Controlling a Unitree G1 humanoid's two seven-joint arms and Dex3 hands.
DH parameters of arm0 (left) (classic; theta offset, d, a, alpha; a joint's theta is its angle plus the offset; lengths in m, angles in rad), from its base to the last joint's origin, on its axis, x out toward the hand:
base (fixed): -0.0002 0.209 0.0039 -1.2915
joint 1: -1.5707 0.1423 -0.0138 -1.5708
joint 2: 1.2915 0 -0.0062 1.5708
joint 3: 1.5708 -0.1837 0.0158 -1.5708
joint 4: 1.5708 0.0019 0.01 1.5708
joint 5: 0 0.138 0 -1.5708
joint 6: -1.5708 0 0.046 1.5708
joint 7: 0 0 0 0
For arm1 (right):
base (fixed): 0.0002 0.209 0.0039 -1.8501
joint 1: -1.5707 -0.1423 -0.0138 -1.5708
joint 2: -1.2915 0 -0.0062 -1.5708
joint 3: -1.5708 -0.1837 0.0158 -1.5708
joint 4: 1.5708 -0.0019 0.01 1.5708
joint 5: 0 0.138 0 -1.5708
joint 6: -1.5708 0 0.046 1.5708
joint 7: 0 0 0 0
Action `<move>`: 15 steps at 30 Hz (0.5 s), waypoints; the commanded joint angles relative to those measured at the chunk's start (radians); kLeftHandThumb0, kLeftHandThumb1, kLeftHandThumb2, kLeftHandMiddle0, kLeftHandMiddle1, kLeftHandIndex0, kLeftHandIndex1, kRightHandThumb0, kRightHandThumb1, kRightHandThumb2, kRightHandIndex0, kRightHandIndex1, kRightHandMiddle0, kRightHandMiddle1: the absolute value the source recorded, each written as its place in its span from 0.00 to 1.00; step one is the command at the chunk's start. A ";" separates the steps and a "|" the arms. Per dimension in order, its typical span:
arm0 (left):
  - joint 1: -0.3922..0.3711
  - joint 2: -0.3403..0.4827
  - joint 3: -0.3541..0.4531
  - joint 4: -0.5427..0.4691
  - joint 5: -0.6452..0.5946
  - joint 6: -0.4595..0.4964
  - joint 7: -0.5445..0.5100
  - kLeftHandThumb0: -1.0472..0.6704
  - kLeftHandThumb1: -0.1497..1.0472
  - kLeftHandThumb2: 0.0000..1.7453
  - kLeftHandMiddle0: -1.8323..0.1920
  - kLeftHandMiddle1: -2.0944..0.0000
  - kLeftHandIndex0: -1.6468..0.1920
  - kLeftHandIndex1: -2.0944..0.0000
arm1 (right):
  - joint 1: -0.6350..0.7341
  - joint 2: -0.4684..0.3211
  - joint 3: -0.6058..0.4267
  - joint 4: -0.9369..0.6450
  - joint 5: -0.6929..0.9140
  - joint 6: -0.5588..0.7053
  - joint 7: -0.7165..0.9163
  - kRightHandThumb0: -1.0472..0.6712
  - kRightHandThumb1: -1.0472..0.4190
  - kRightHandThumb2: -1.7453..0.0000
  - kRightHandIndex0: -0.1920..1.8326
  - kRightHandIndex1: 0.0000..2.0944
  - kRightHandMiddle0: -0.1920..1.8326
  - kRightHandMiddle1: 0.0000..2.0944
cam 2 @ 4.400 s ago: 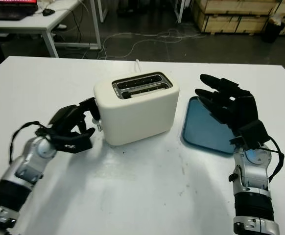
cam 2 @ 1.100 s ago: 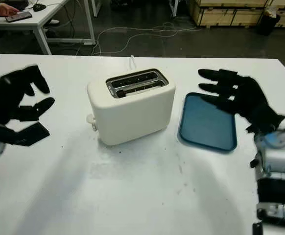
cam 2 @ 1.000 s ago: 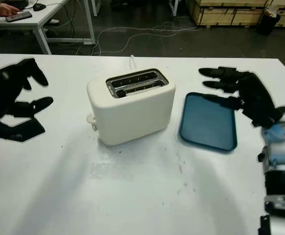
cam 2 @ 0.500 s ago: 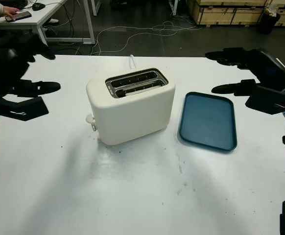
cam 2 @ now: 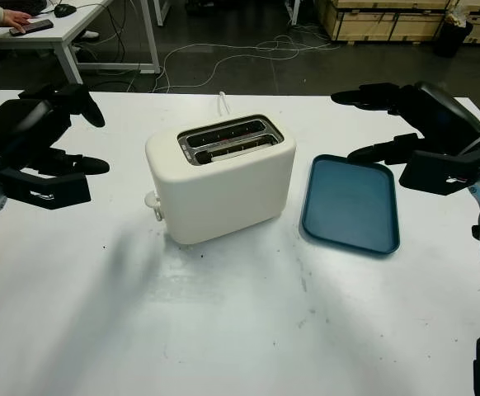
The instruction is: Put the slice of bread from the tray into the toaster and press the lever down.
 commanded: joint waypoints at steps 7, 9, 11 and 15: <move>0.034 -0.016 -0.006 -0.017 0.009 0.015 0.008 0.00 0.86 0.17 0.84 0.17 0.85 0.23 | 0.043 0.021 0.007 -0.008 0.010 -0.010 -0.008 0.25 0.17 1.00 0.38 0.00 0.36 0.00; 0.037 -0.018 -0.003 -0.022 0.006 0.018 0.007 0.00 0.86 0.18 0.85 0.17 0.86 0.22 | 0.044 0.024 0.006 -0.004 0.009 -0.017 -0.011 0.25 0.17 1.00 0.38 0.00 0.36 0.00; 0.040 -0.017 -0.001 -0.022 0.004 0.010 0.014 0.00 0.86 0.19 0.85 0.17 0.87 0.22 | 0.043 0.027 0.006 0.004 0.009 -0.029 -0.015 0.26 0.17 1.00 0.38 0.00 0.37 0.00; 0.040 -0.020 0.000 -0.018 0.001 0.001 0.025 0.00 0.86 0.20 0.85 0.17 0.87 0.20 | 0.041 0.033 0.005 0.018 0.016 -0.044 -0.015 0.26 0.17 1.00 0.39 0.01 0.37 0.00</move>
